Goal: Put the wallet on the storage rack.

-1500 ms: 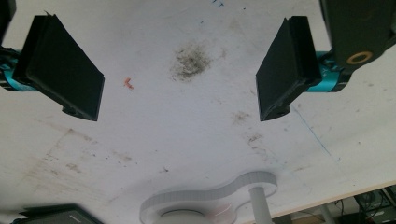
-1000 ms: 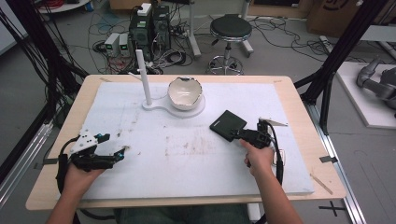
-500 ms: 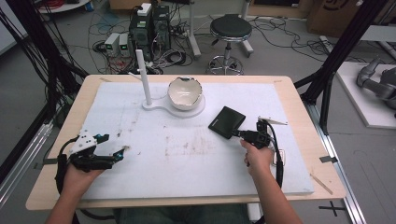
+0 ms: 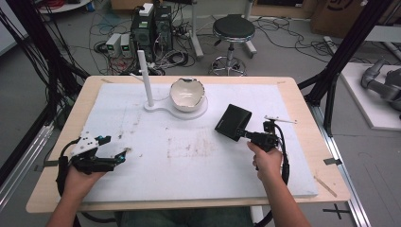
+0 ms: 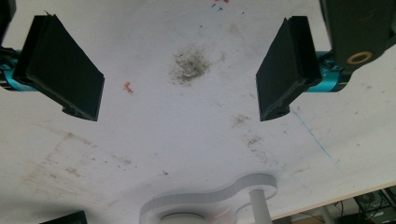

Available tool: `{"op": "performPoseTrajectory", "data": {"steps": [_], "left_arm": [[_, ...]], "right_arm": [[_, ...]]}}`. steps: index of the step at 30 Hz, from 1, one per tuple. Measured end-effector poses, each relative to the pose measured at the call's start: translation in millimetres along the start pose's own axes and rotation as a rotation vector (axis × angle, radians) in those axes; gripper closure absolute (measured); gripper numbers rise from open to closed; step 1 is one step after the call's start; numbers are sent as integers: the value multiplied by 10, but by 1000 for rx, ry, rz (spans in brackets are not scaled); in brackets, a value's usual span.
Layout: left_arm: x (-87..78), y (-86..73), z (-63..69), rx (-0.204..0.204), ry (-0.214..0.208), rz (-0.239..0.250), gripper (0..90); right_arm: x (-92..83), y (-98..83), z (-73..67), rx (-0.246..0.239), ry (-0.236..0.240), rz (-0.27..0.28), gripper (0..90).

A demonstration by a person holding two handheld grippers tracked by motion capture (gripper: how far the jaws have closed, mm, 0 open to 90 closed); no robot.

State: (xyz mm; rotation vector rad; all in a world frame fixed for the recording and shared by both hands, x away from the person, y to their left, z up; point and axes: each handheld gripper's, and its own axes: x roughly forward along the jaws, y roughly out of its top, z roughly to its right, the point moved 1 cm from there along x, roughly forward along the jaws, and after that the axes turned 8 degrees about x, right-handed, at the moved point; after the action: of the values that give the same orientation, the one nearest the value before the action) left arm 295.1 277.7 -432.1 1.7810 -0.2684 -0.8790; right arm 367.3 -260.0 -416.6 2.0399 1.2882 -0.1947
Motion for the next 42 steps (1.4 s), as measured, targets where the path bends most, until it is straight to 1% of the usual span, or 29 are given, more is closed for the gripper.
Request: {"op": "performPoseTrajectory", "data": {"steps": [5,8,12,13,14,15,20,23,25,27,33,36,37,38,39,42], "left_arm": [[9,9,12,2,-8,7,153],[14,26,26,9,-16,15,153],[25,53,54,15,-28,26,153],[29,58,61,15,-32,31,153],[29,58,61,15,-32,31,153],[35,66,69,17,-34,27,153],[46,79,75,18,-41,33,153],[49,88,84,16,-45,39,153],[48,95,87,17,-50,42,153],[51,101,92,16,-55,49,153],[46,121,104,17,-74,69,153],[42,134,112,20,-85,80,153],[36,150,122,26,-93,91,153],[36,150,122,26,-93,91,153],[29,167,128,33,-98,102,153],[20,186,133,42,-106,108,153]], "right_arm": [[-77,6,-186,-111,8,5,898],[-104,-5,-280,-161,7,7,898],[-142,-15,-370,-220,19,8,898],[-149,-17,-390,-240,23,15,898],[-149,-17,-390,-240,23,15,898],[-172,-23,-435,-271,28,12,898],[-194,-55,-561,-345,53,9,897],[-191,-73,-633,-381,68,4,897],[-186,-84,-669,-392,80,1,897],[-180,-96,-693,-411,84,-2,897],[-179,-135,-742,-462,120,-22,897],[-169,-158,-767,-501,142,-45,898],[-162,-167,-775,-517,151,-54,897],[-162,-167,-775,-517,151,-54,897],[-151,-182,-792,-539,165,-71,897],[-136,-204,-817,-578,188,-89,897]]}}
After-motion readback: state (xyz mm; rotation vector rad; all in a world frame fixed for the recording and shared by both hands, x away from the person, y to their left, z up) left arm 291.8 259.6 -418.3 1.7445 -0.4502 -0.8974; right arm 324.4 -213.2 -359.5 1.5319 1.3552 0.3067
